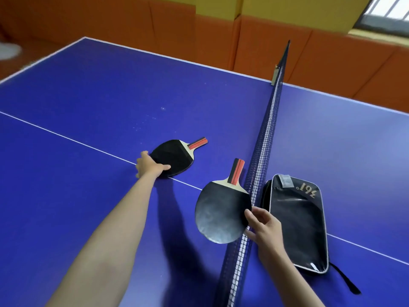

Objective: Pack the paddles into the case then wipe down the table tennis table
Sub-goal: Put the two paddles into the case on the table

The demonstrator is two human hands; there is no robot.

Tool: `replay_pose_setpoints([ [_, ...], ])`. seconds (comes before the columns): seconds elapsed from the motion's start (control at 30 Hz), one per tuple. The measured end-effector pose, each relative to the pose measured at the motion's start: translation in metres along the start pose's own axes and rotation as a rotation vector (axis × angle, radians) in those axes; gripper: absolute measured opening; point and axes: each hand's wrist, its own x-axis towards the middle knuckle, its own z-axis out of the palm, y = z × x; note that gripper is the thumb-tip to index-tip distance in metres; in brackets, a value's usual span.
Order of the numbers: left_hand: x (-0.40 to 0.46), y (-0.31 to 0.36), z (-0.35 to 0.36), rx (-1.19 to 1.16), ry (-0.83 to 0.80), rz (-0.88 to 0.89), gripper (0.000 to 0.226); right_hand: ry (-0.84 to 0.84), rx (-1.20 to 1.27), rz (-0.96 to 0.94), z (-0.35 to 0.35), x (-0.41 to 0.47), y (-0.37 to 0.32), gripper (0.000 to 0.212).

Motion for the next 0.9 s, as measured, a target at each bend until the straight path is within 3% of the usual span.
replay_pose_setpoints([
  [0.13, 0.027, 0.005, -0.009, -0.045, -0.118, -0.148, 0.101, -0.014, 0.006, -0.004, 0.0, 0.008, 0.004, 0.007],
  [0.27, 0.032, 0.006, -0.021, -0.22, -0.274, -0.222, 0.056, -0.003, -0.019, 0.015, -0.005, 0.01, 0.008, 0.01],
  [0.43, -0.016, 0.011, -0.044, -0.543, -0.377, -0.151, 0.015, 0.017, 0.007, 0.047, -0.012, 0.004, 0.008, 0.016],
  [0.67, -0.135, -0.012, -0.067, -0.663, -0.311, -0.072, 0.026, 0.035, 0.173, 0.129, -0.022, -0.038, -0.011, 0.026],
  [0.77, -0.205, -0.025, -0.075, -0.735, -0.393, -0.054, 0.023, 0.023, 0.258, 0.185, -0.024, -0.067, -0.02, 0.031],
  [0.9, -0.289, -0.034, -0.083, -0.774, -0.653, 0.012, 0.024, 0.005, 0.283, 0.168, -0.035, -0.117, -0.035, 0.021],
])
